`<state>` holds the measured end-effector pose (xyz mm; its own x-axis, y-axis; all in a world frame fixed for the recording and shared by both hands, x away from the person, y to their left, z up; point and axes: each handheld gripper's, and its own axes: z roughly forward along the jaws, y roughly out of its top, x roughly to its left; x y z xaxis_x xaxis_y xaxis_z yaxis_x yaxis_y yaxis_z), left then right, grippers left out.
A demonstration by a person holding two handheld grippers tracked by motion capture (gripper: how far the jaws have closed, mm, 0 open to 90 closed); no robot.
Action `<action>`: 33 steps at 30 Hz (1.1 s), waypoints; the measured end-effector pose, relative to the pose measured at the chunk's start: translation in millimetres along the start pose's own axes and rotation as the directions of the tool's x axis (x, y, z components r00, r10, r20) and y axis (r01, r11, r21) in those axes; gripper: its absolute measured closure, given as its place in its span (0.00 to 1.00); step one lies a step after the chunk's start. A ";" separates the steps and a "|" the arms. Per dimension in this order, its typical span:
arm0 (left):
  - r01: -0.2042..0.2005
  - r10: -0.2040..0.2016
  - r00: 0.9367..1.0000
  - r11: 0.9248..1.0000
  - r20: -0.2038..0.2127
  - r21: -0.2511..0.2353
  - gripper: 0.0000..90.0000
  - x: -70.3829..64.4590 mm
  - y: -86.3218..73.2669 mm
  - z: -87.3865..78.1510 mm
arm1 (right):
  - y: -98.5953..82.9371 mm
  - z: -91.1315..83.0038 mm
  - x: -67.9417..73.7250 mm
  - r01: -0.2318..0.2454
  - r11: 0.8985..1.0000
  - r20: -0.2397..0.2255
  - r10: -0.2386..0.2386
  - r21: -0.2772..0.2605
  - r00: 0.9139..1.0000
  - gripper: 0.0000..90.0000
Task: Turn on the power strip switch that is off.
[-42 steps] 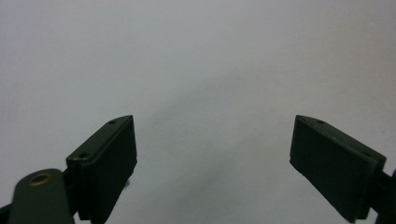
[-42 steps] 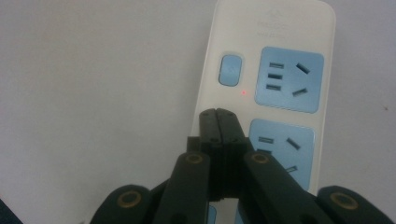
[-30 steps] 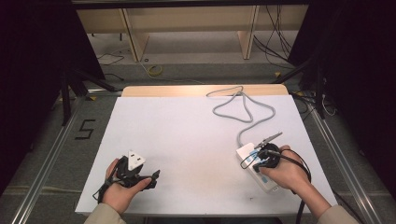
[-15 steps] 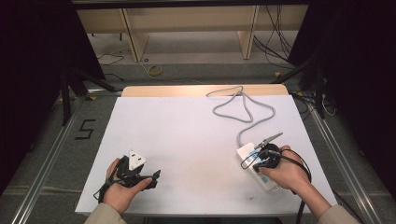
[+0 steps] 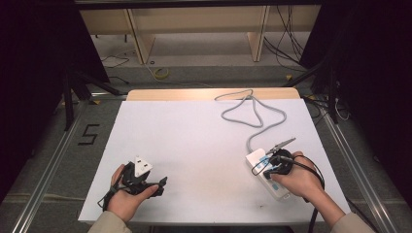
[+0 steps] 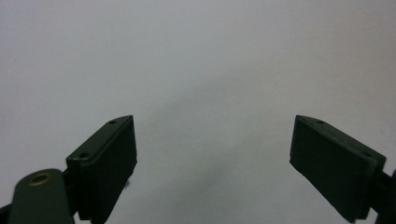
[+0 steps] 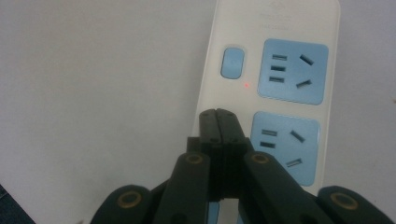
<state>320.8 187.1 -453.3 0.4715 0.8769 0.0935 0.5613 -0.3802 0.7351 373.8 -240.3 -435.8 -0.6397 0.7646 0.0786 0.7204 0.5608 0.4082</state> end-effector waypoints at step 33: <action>0.000 0.000 1.000 1.000 -0.001 0.001 0.16 0.2 0.0 0.3 | -0.4 -0.7 1.0 0.017 1.000 0.003 -0.017 -0.004 1.000 1.00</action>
<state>321.1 187.2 -453.5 0.4707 0.8773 0.0938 0.5623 -0.3802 0.7344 372.7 -239.9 -435.2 -0.6514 0.7556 0.0687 0.7079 0.5727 0.4134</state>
